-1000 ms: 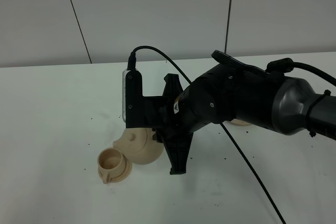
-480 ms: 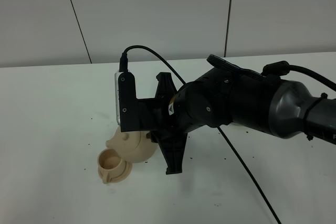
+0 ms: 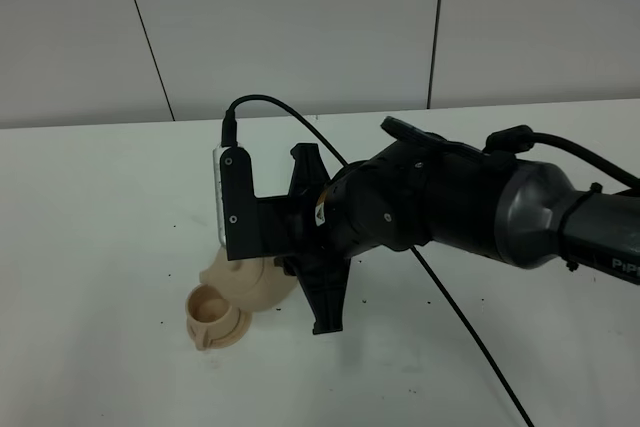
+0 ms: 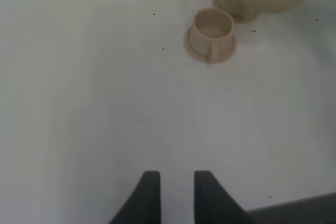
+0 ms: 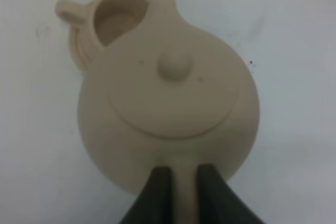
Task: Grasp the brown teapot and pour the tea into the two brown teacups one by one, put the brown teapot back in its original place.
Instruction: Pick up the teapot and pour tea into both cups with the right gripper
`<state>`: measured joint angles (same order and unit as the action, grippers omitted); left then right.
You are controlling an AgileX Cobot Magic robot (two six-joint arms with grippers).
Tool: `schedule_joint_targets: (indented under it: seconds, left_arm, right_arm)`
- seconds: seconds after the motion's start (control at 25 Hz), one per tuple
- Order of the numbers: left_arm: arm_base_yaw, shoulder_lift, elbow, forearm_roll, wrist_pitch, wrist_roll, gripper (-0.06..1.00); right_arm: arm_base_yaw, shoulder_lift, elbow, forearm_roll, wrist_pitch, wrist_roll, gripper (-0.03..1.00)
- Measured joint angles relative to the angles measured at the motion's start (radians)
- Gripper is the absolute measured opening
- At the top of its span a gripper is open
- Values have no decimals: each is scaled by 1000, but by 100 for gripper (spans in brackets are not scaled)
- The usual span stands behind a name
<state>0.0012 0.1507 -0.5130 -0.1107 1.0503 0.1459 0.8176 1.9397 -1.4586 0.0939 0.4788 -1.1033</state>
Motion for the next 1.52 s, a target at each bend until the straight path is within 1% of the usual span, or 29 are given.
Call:
schedule_joint_targets:
  seconds: [0.36,1.52]
  left_arm:
    - [0,0,0,0,0,0,23]
    - [0,0,0,0,0,0,23]
  right_arm:
    - [5,6,0,-50,-25,-4,10]
    - [15,25,0,-112,-58,-10,10]
